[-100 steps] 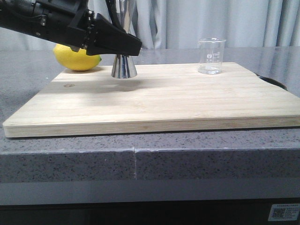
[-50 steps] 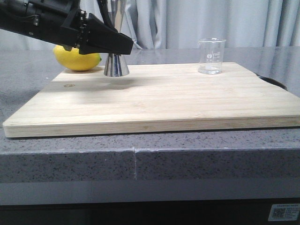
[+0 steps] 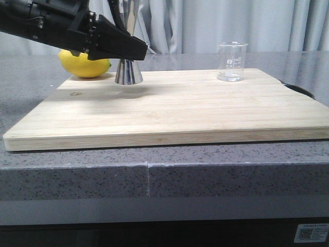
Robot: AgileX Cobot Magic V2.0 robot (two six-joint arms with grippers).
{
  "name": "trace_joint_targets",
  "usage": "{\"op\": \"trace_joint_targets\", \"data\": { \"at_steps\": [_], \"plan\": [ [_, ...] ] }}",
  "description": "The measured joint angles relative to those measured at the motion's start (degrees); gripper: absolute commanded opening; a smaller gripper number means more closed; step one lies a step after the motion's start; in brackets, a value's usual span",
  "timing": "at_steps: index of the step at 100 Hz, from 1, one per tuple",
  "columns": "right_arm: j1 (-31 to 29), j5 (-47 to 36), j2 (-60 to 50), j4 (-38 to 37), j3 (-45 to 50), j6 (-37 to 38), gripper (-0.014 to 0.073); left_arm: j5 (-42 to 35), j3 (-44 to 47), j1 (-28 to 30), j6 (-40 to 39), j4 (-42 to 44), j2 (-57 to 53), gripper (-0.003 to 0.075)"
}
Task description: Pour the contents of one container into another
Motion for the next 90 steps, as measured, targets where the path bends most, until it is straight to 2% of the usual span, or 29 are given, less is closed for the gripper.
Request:
{"op": "trace_joint_targets", "data": {
  "at_steps": [90],
  "plan": [
    [0.00,0.00,0.00,0.09,0.00,0.00,0.0377,0.00,0.00,0.00,0.58,0.39,0.00,-0.0011]
  ]
}}
